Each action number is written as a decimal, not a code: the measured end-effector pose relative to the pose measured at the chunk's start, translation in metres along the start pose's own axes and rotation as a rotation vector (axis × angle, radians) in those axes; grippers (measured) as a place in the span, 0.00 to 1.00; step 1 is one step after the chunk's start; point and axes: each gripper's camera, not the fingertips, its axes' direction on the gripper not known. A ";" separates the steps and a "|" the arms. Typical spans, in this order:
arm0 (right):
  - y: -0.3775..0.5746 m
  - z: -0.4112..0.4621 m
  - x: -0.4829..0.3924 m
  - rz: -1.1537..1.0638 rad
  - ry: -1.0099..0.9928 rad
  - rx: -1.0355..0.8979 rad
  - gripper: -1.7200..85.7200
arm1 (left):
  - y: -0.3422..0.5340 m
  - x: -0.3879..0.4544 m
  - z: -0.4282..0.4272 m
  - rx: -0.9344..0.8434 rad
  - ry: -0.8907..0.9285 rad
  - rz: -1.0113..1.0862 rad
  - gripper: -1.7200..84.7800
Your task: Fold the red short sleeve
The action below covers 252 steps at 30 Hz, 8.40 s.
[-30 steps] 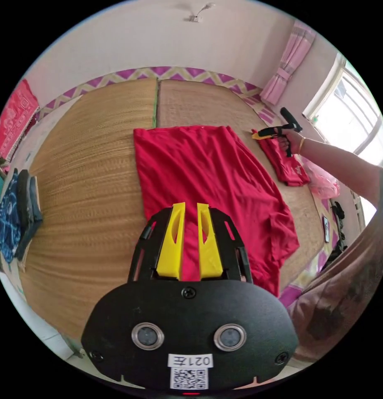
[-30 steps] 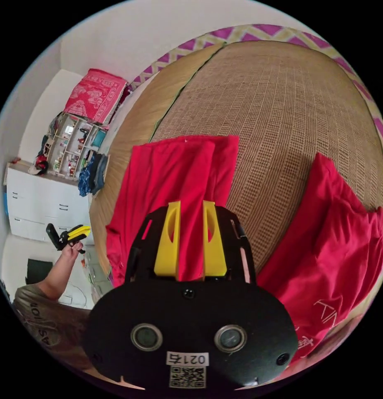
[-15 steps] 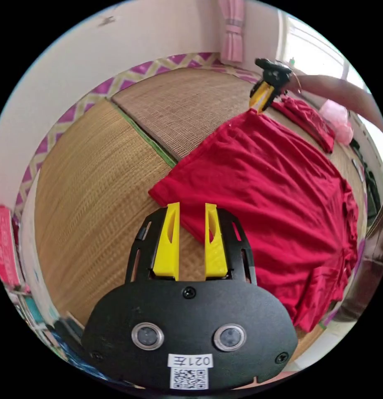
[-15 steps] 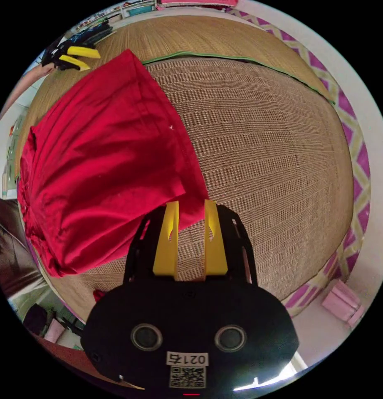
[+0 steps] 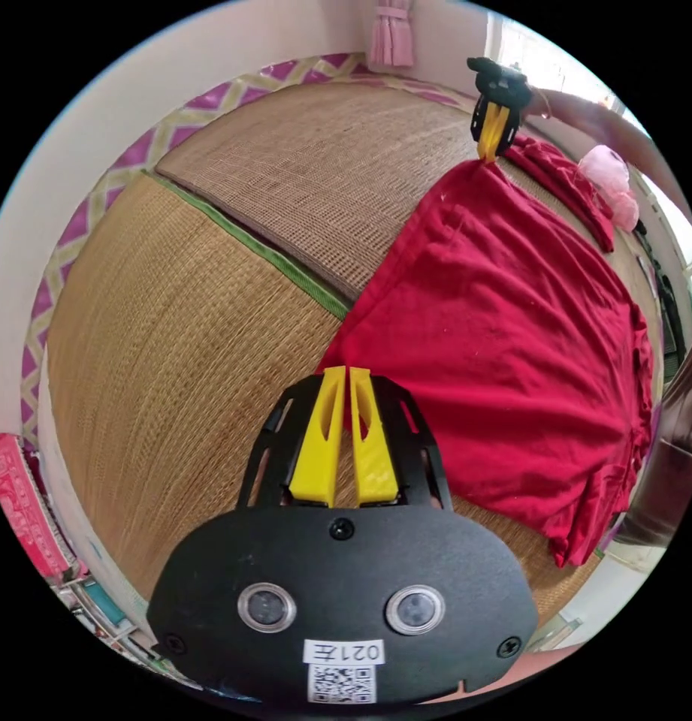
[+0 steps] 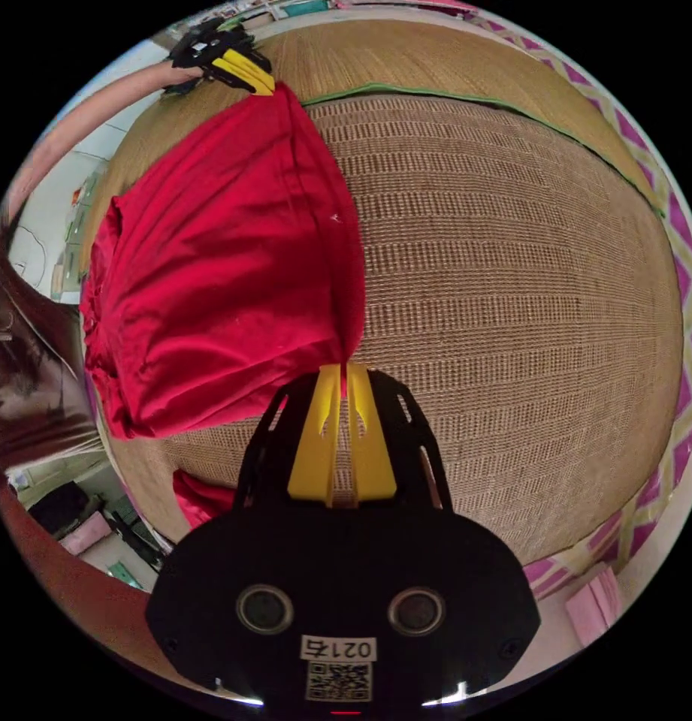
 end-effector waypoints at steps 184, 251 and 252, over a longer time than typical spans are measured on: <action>0.422 0.357 -0.534 0.623 -0.386 0.571 0.10 | 0.363 0.211 -0.035 0.181 0.300 -0.848 0.01; 0.452 0.448 -0.451 1.037 -1.051 0.595 0.03 | 0.145 0.427 -0.367 0.299 -0.019 -0.582 0.25; 0.446 0.435 -0.455 1.029 -1.014 0.588 0.03 | 0.144 0.428 -0.370 0.309 -0.021 -0.599 0.25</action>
